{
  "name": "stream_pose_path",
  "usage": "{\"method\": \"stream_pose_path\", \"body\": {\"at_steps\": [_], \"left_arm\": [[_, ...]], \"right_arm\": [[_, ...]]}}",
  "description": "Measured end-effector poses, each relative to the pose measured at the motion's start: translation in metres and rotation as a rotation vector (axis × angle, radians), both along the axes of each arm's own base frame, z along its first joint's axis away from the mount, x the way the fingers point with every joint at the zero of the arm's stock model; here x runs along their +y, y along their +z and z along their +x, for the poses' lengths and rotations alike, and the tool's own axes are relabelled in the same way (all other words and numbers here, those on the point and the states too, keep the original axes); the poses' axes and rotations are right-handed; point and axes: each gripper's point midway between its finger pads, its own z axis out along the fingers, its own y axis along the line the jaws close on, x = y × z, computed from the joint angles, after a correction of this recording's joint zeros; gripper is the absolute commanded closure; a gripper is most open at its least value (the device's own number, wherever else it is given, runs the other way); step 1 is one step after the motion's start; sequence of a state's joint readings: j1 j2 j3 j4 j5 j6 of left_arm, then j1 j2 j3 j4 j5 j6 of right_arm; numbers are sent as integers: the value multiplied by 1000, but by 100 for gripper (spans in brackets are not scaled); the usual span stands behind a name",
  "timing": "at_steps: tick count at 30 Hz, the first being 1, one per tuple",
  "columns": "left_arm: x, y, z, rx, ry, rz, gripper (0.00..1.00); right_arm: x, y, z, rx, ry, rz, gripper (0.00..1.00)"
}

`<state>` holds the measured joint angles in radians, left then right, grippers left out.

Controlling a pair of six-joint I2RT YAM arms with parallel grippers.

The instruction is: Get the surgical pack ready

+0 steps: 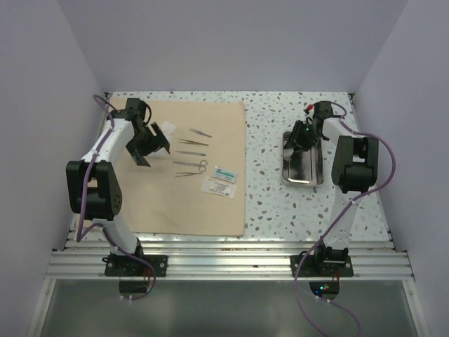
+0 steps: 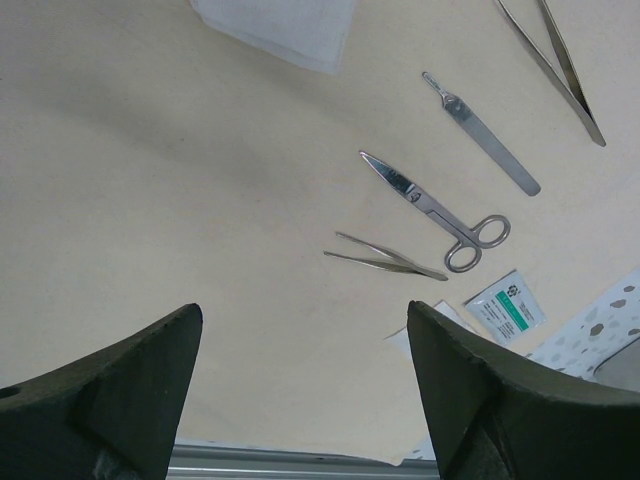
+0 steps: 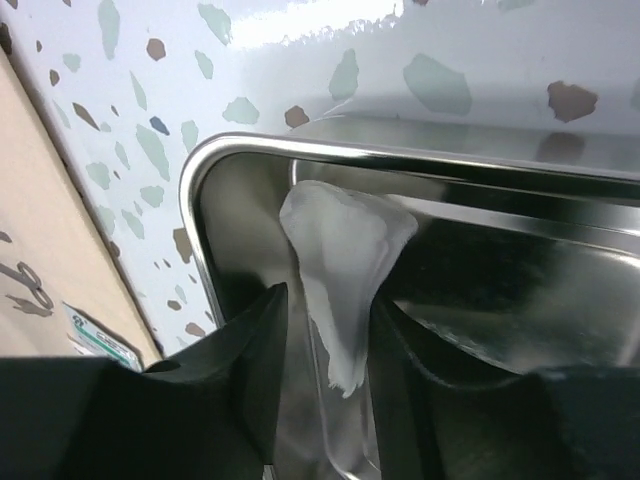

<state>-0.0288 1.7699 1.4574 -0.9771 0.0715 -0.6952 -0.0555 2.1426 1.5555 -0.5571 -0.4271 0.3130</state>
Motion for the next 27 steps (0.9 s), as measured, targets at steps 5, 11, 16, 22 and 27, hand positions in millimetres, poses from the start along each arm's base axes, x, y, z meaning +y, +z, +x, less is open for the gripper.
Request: {"method": "stream_pose_path", "body": {"at_steps": [5, 11, 16, 22, 27], "left_arm": [[0, -6, -5, 17, 0, 1, 13], [2, -19, -28, 72, 1, 8, 13], [4, -8, -38, 31, 7, 20, 13], [7, 13, -29, -79, 35, 25, 21], [8, 15, -12, -143, 67, 24, 40]], "right_arm": [[-5, 12, 9, -19, -6, -26, 41], [-13, 11, -4, 47, -28, -73, 37], [-20, 29, -27, 73, -53, -127, 38], [-1, 103, -64, -33, -29, -135, 39], [53, 165, -98, -188, 109, -80, 39]]}}
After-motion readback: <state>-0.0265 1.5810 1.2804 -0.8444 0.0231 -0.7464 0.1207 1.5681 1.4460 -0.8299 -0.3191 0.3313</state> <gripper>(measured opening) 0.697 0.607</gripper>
